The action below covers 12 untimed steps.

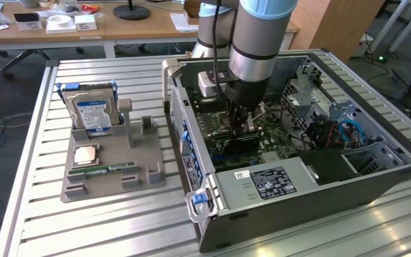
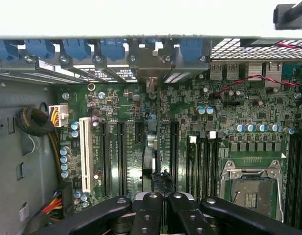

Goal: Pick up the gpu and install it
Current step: 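Press down on the gpu until it lock into place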

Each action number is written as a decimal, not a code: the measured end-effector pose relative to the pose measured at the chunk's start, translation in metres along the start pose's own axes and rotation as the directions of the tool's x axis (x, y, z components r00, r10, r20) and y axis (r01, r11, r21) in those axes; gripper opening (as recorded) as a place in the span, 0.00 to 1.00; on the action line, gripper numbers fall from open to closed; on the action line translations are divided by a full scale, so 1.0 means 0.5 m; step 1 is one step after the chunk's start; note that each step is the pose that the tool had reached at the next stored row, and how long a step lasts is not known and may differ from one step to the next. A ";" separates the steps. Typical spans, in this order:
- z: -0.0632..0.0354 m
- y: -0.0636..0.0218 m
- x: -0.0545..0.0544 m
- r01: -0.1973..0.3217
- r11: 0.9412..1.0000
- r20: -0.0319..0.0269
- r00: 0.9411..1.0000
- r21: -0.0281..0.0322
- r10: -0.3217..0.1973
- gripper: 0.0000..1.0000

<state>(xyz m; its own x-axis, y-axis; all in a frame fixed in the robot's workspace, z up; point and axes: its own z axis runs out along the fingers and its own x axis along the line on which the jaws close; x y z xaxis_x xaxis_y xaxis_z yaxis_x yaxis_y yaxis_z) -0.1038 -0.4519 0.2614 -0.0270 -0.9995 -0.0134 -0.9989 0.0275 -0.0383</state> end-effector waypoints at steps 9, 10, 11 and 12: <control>0.001 0.001 0.000 0.000 1.000 0.000 1.000 0.000 0.000 0.11; 0.002 0.001 0.000 0.000 1.000 0.000 1.000 0.000 0.000 0.11; 0.002 0.001 0.000 0.000 1.000 0.000 1.000 0.000 0.000 0.11; 0.002 0.001 0.000 0.000 1.000 0.000 1.000 0.000 0.000 0.11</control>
<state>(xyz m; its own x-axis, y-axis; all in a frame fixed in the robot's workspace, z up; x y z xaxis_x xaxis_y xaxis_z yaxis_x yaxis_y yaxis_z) -0.1045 -0.4519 0.2605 -0.0269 -0.9995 -0.0133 -0.9989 0.0274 -0.0380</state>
